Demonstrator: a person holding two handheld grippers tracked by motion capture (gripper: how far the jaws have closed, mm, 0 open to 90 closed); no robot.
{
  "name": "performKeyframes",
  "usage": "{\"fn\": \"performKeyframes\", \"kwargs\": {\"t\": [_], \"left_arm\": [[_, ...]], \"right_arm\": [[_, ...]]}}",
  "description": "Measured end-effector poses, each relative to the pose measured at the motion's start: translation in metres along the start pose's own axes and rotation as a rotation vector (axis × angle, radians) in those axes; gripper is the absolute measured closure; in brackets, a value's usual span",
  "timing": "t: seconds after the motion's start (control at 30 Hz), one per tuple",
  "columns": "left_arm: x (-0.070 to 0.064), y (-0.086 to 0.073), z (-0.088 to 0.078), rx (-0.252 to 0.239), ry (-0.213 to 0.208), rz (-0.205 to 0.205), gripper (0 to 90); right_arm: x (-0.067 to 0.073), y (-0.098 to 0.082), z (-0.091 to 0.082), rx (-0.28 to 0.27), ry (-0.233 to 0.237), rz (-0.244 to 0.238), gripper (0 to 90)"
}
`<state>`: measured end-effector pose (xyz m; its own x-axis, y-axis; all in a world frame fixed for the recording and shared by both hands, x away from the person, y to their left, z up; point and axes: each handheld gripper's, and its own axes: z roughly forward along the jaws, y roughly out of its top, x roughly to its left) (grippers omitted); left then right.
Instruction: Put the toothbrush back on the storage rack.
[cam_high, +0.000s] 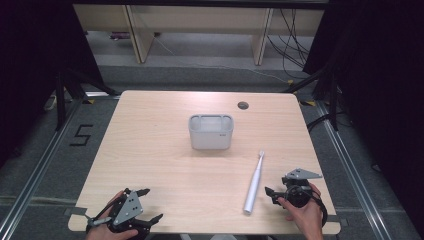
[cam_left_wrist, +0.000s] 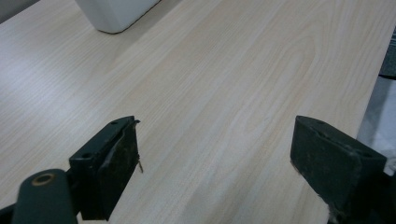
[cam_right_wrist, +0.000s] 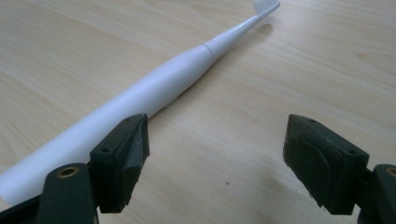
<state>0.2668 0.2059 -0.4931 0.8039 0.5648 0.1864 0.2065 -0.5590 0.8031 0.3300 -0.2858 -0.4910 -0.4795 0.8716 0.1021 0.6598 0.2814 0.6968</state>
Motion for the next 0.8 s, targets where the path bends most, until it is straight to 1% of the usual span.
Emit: {"fn": "performKeyframes", "kwargs": {"t": [0.03,0.07,0.13,0.17,0.2,0.3,0.33,0.37,0.4,0.43,0.5,0.53,0.57,0.63,0.67,0.7,0.73,0.77,0.8], "left_arm": [[0.0,0.0,0.0,0.0,0.0,0.0,14.8],[0.0,0.0,0.0,0.005,-0.001,0.005,14.7],[0.0,0.0,0.0,0.005,0.007,0.009,14.8],[0.0,0.0,0.0,0.011,0.005,0.01,14.8],[0.0,0.0,0.0,0.008,0.003,0.008,14.8],[0.0,-0.001,0.0,0.008,-0.001,0.006,14.8],[0.001,-0.001,0.0,0.014,0.001,0.009,14.7],[0.001,-0.001,0.0,0.014,0.001,0.009,14.8],[0.001,-0.001,0.0,0.014,0.001,0.009,14.8],[0.001,-0.001,0.0,0.013,0.001,0.008,14.8],[0.001,-0.001,0.0,0.014,-0.001,0.008,14.7],[0.001,-0.001,0.001,0.01,0.0,0.007,14.8],[0.001,-0.001,0.0,0.014,0.001,0.008,14.7],[0.0,-0.001,0.0,0.014,-0.001,0.007,14.7],[0.0,-0.001,0.001,0.009,-0.003,0.0,14.7],[0.0,-0.001,0.001,0.009,-0.003,0.0,14.8],[0.0,-0.001,0.001,0.01,-0.002,0.002,14.8],[0.001,-0.001,0.0,0.014,0.001,0.009,14.8],[0.0,-0.001,0.0,0.015,0.0,0.009,14.8]], "right_arm": [[0.0,0.0,0.0,0.0,0.0,0.0,23.1],[0.0,0.0,-0.001,-0.01,-0.014,-0.026,21.7],[0.001,0.001,-0.002,-0.016,-0.02,-0.029,21.6],[0.003,0.001,-0.001,-0.035,-0.009,0.0,21.6],[0.002,0.003,-0.001,-0.056,-0.006,-0.023,21.7],[0.006,0.004,-0.003,-0.054,-0.004,-0.025,23.4],[0.006,0.006,-0.003,-0.085,0.01,-0.075,27.6],[0.006,0.006,-0.003,-0.085,0.01,-0.075,27.6],[0.008,0.006,-0.004,-0.076,0.006,-0.06,28.0],[0.01,0.007,-0.005,-0.074,-0.004,-0.063,29.7],[0.012,0.007,-0.006,-0.085,0.003,-0.057,33.7],[0.012,0.008,-0.005,-0.085,0.019,-0.06,35.8],[0.013,0.008,-0.006,-0.087,0.018,-0.079,40.1],[0.015,0.009,-0.007,-0.093,0.031,-0.085,44.8],[0.019,0.011,-0.01,-0.108,0.032,-0.098,51.1],[0.019,0.011,-0.01,-0.108,0.032,-0.098,51.1],[0.021,0.012,-0.011,-0.113,0.033,-0.099,53.9],[0.023,0.012,-0.012,-0.12,0.048,-0.11,58.5],[0.026,0.013,-0.012,-0.129,0.058,-0.116,60.2]]}}
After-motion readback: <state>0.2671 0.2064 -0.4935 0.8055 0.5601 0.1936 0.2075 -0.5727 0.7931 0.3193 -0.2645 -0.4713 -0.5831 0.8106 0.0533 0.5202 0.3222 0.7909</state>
